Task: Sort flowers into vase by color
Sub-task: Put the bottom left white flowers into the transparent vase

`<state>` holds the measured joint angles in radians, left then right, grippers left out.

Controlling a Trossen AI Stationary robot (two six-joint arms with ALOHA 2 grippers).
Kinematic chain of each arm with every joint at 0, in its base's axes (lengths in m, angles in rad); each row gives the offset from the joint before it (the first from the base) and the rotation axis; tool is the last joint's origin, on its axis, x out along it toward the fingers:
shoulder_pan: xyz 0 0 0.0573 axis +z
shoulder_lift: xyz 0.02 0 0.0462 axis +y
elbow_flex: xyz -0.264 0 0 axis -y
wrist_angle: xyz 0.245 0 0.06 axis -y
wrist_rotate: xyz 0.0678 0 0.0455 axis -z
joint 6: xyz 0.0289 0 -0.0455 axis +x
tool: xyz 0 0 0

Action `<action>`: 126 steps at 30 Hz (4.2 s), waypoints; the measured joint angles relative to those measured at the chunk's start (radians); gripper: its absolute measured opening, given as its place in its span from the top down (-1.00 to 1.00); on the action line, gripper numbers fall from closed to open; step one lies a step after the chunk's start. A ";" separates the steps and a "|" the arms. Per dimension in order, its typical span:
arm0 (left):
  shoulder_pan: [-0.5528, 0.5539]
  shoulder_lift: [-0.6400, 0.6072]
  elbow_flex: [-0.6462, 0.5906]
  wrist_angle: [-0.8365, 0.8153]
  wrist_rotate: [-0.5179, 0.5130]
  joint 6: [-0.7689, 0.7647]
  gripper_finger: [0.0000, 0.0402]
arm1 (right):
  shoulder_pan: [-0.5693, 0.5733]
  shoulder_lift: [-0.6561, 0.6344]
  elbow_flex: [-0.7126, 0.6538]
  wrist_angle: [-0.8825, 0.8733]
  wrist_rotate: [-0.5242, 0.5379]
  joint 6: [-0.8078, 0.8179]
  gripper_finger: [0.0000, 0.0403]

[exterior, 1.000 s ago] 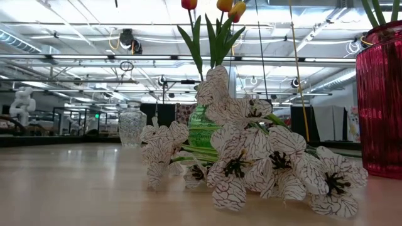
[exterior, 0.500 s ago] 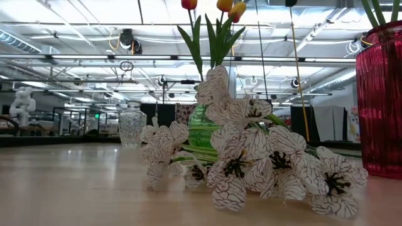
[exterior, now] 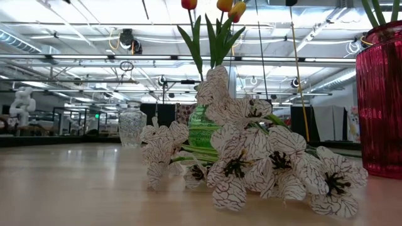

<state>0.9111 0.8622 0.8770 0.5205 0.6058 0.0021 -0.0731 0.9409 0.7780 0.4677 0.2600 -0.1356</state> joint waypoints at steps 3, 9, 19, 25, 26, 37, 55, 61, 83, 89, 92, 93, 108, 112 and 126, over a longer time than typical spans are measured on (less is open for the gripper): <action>0.102 0.044 -0.025 -0.003 0.126 -0.089 0.91 | 0.000 0.000 0.000 0.000 0.000 -0.004 0.25; 0.183 0.074 -0.125 0.005 0.217 -0.138 0.91 | 0.000 0.000 0.000 -0.005 0.000 -0.004 0.25; 0.183 0.070 -0.390 0.264 0.233 -0.181 0.91 | 0.000 0.000 0.000 -0.056 0.000 0.050 0.25; 0.198 0.068 -0.475 0.369 0.155 -0.184 0.91 | 0.001 0.000 0.000 -0.081 0.000 0.095 0.25; 0.202 0.068 -0.482 0.381 0.147 -0.197 0.91 | 0.001 0.000 0.000 -0.081 0.000 0.097 0.25; 0.216 0.067 -0.594 0.502 0.131 -0.255 0.91 | 0.000 0.000 0.000 -0.064 0.000 0.049 0.25; 0.216 0.070 -0.669 0.513 0.030 -0.225 0.91 | -0.046 0.000 0.000 -0.053 0.001 0.015 0.25; 0.200 0.105 -0.673 0.521 0.012 -0.223 0.89 | -0.078 0.004 -0.001 -0.081 0.001 0.015 0.25; 0.166 0.291 -0.673 0.650 -0.065 -0.232 0.85 | -0.096 0.004 -0.001 -0.122 0.088 0.019 0.25; 0.166 0.309 -0.673 0.676 -0.065 -0.232 0.85 | -0.096 0.004 -0.001 -0.122 0.087 0.018 0.25; 0.166 0.308 -0.673 0.669 -0.065 -0.232 0.85 | -0.096 0.004 -0.001 -0.122 0.086 0.018 0.25; 0.165 0.309 -0.673 0.666 -0.065 -0.232 0.85 | -0.096 0.004 -0.001 -0.122 0.087 0.018 0.25; 0.166 0.309 -0.714 0.637 -0.038 -0.229 0.85 | -0.095 0.004 -0.001 -0.122 0.087 0.018 0.25; 0.165 0.309 -0.727 0.638 -0.040 -0.208 0.85 | -0.095 0.004 -0.001 -0.122 0.086 0.018 0.25; 0.165 0.309 -0.743 0.637 -0.087 -0.203 0.62 | -0.095 0.004 -0.001 -0.122 0.086 0.018 0.25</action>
<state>1.0757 1.1709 0.1345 1.1580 0.5190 -0.2012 -0.1684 0.9451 0.7773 0.3458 0.3462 -0.1173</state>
